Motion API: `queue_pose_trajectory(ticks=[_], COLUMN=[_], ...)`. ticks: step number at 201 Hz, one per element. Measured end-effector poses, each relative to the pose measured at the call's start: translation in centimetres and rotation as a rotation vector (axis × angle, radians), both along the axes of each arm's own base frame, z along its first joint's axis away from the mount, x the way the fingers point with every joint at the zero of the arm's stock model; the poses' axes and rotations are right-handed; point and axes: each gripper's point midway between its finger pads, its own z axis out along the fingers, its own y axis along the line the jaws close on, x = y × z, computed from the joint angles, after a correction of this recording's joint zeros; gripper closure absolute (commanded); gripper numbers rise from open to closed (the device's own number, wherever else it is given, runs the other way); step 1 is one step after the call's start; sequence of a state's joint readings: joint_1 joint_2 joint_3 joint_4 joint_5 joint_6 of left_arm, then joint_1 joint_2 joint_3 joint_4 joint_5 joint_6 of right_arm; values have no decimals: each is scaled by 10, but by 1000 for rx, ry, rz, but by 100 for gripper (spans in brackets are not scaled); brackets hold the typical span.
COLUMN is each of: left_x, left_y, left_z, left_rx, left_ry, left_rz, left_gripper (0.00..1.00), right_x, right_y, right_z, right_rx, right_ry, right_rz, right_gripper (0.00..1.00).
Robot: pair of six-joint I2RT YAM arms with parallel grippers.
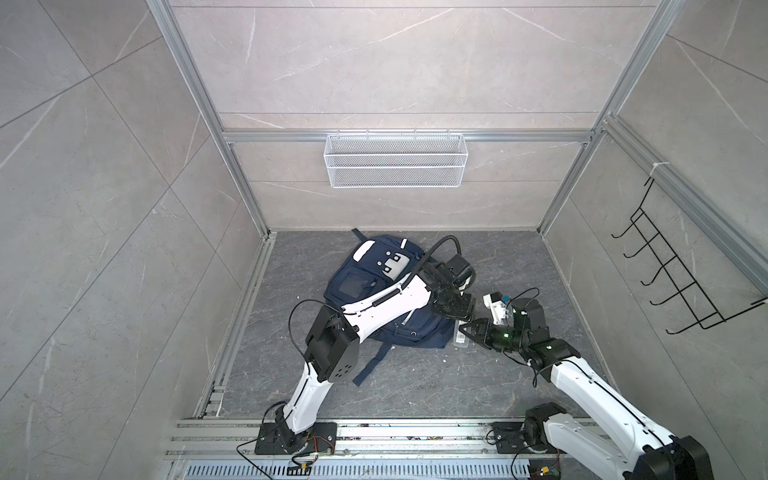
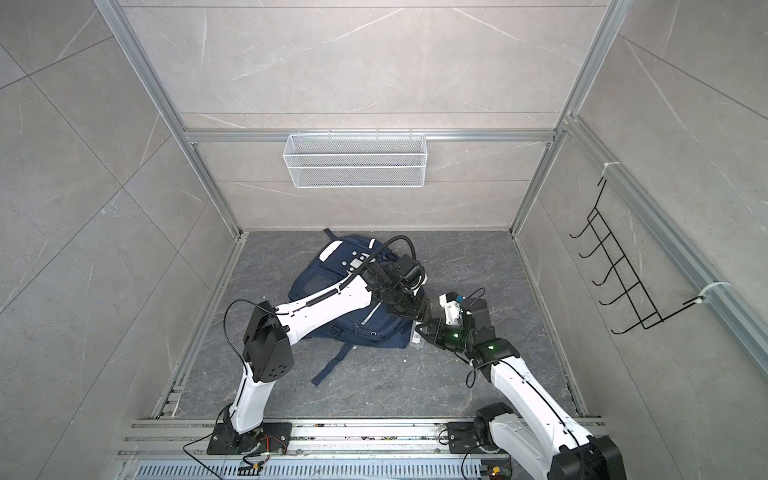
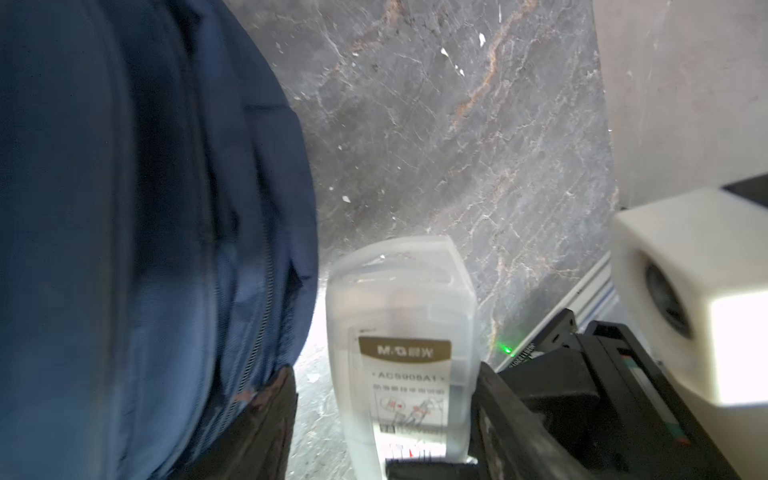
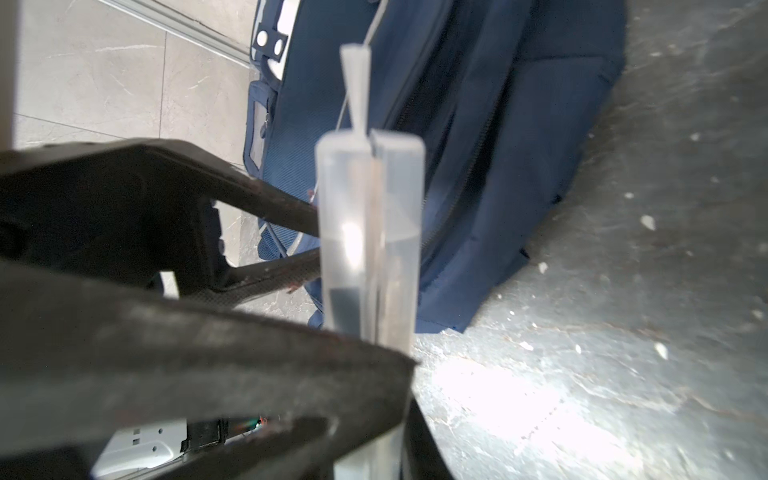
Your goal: Pack the student bag
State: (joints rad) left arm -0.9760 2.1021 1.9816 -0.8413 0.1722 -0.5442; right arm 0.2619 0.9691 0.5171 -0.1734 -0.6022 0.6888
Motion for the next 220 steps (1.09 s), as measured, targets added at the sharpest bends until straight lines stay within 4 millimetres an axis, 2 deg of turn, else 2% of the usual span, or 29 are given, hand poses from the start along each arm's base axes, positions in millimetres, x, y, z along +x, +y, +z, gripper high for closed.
queue_pose_trajectory(ticks=[18,37,66,100,123,147,155,172,189,220], left_x=[6,17,34,45,46,47,48,48,48,52], left_y=[10,31,60,85,89,91,92,93,93,97], left_z=[6,11,7,-5,-18,-41,-49,-62,-66,-61], left_rx=[29,100,231,379,442,505,528,559,576,603], left_ry=[-50,-107,-188,-252,-271,-264,-262,-257,-263,-286], left_rz=[3,23,56,60,48,28,22,7,-2,-7], left_gripper=[34,34,33,33,32,33,36,50,72,75], right_x=[6,11,19,32,42,46,45,44,43,42], right_y=[3,2,1,-4,-15,-23,-22,-22,-21,-20], right_z=[-2,-12,-21,-15,-14,-16,-16,-15,-11,-7], right_rx=[2,-14,-29,-36,-32,-32,-29,-25,-21,-10], right_ry=[6,42,80,73,76,85,85,85,77,68], right_rz=[7,-7,-25,-67,-107,-134,-132,-127,-125,-116], right_gripper=[94,95,95,97,96,96,96,96,96,96])
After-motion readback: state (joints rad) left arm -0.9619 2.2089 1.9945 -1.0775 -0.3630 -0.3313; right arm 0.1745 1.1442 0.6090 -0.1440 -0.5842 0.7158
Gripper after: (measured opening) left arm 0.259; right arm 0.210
